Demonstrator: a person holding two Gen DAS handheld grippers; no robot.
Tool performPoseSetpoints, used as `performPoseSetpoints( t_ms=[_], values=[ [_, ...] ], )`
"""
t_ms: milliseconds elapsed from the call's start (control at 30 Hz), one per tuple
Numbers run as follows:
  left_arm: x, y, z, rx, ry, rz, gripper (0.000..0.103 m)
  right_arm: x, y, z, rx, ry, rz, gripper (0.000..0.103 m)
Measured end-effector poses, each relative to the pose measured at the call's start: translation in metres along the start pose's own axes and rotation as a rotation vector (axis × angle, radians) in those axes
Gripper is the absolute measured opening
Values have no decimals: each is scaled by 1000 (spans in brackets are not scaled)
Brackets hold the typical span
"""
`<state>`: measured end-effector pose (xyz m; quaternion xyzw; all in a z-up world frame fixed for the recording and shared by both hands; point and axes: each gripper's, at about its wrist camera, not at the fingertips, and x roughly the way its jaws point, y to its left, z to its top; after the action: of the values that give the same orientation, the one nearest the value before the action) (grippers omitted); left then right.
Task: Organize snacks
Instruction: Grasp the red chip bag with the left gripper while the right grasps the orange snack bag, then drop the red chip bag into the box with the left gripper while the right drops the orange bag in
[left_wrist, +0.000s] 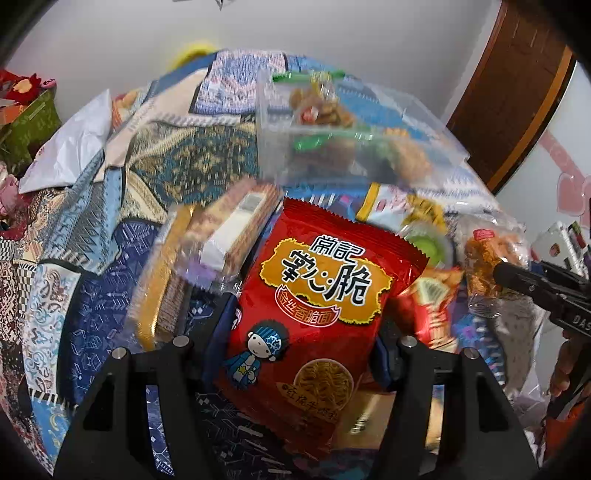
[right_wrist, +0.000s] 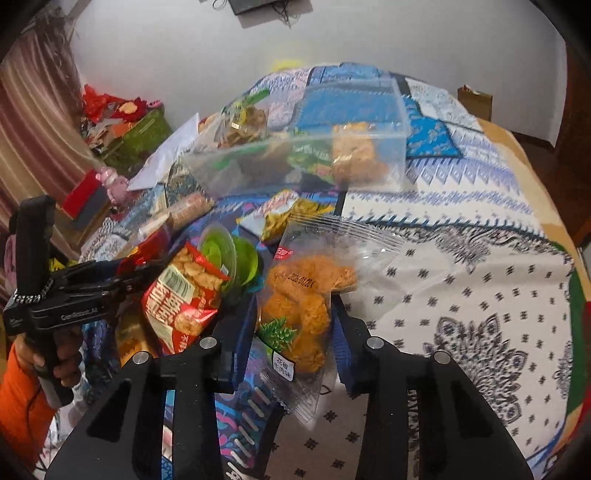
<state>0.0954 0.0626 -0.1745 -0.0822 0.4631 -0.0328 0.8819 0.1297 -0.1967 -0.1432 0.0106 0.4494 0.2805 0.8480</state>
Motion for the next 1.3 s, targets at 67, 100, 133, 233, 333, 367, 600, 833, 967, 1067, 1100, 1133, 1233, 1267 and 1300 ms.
performPoseSetpoints(
  t_ms=[67, 100, 133, 233, 333, 367, 600, 833, 967, 1067, 1100, 1133, 1233, 1267, 1300],
  values=[
    [-10, -3, 5, 0, -29, 0, 63, -7, 0, 4, -6, -22, -11, 35],
    [-17, -4, 8, 1, -48, -6, 63, -9, 0, 6, -10, -30, -17, 35],
    [-22, -6, 11, 2, -64, -12, 63, -13, 0, 8, -13, -45, -21, 35],
    [-36, -11, 22, 12, -110, -10, 63, -22, -2, 17, -14, -77, -27, 35],
    [-46, -17, 35, 19, -151, -14, 63, -28, -2, 28, -16, -112, -31, 35],
    [-48, -18, 38, 20, -161, -16, 63, -30, -2, 33, -18, -126, -34, 35],
    [-43, -33, 74, 19, -216, -25, 63, -33, -5, 62, -34, -204, -50, 35],
    [-18, -50, 108, 17, -238, -11, 63, -22, -17, 97, -26, -248, -65, 35],
    [3, -58, 129, 8, -221, -28, 63, -8, -24, 115, -23, -252, -76, 35],
    [19, -64, 141, 8, -206, -33, 63, 6, -28, 126, -28, -238, -77, 35],
    [25, -67, 145, 11, -203, -35, 63, 11, -29, 128, -31, -231, -77, 35],
    [31, -70, 149, 14, -200, -35, 63, 18, -30, 131, -36, -221, -81, 35],
    [46, -77, 160, 19, -192, -46, 63, 33, -31, 135, -52, -195, -83, 35],
    [51, -78, 163, 20, -188, -45, 63, 39, -31, 137, -60, -184, -84, 35],
    [56, -79, 166, 21, -184, -43, 63, 44, -31, 137, -69, -174, -86, 35]
  ],
)
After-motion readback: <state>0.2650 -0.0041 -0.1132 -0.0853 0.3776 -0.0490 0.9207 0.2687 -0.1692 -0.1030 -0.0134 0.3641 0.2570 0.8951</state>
